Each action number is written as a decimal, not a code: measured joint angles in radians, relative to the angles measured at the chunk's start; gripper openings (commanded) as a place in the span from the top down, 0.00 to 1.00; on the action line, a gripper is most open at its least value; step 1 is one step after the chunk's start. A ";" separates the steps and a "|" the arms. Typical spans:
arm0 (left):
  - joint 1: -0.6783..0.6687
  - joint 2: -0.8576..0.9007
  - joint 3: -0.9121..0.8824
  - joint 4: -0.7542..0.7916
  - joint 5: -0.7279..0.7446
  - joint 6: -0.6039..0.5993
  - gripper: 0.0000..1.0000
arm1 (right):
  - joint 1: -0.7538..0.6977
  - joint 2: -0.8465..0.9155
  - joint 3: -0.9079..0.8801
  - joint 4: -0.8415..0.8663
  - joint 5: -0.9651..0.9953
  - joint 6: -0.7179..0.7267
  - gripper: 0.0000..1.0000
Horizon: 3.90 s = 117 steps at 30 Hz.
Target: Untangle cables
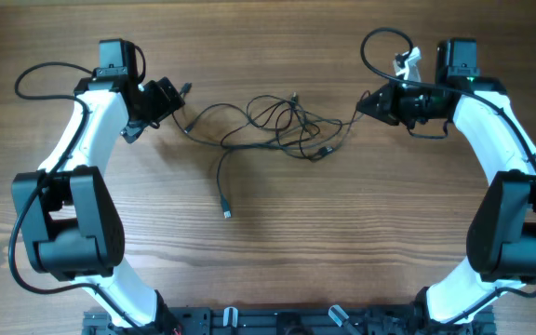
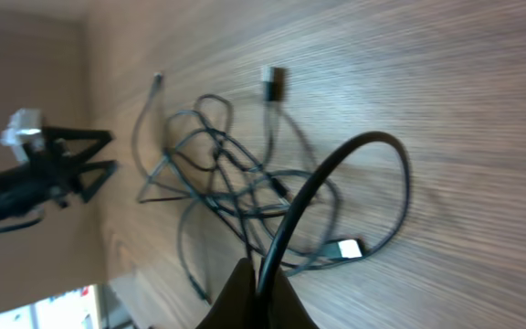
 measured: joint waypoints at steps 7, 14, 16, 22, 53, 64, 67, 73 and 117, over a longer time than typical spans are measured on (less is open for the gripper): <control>0.054 0.000 0.000 0.000 0.043 0.010 0.00 | 0.058 -0.198 -0.010 0.340 -0.163 0.016 0.95; 0.055 0.000 -0.001 0.000 0.018 0.011 0.00 | 0.175 -0.428 -0.005 1.013 -0.218 0.243 0.96; 0.055 0.000 -0.001 0.000 0.010 0.012 0.00 | 0.198 -0.453 -0.001 1.152 -0.224 0.307 0.95; 0.055 0.000 -0.001 0.002 -0.001 0.012 0.00 | 0.244 -0.458 0.005 0.877 -0.224 0.292 0.95; 0.055 0.000 -0.002 0.070 0.397 0.248 0.00 | 0.548 0.266 0.025 0.416 0.286 0.610 0.10; 0.063 0.000 -0.002 0.036 0.131 0.084 0.00 | 0.741 0.298 0.118 0.392 0.270 0.416 0.05; 0.067 0.000 -0.002 0.034 0.121 0.069 0.00 | 0.723 0.298 0.330 0.105 0.339 0.320 0.00; 0.067 0.000 -0.002 0.037 0.121 0.058 0.00 | 0.718 0.283 0.533 -0.161 0.624 0.159 0.00; 0.067 0.000 -0.002 0.042 0.114 0.058 0.00 | 0.768 0.326 0.213 0.424 0.937 0.221 0.00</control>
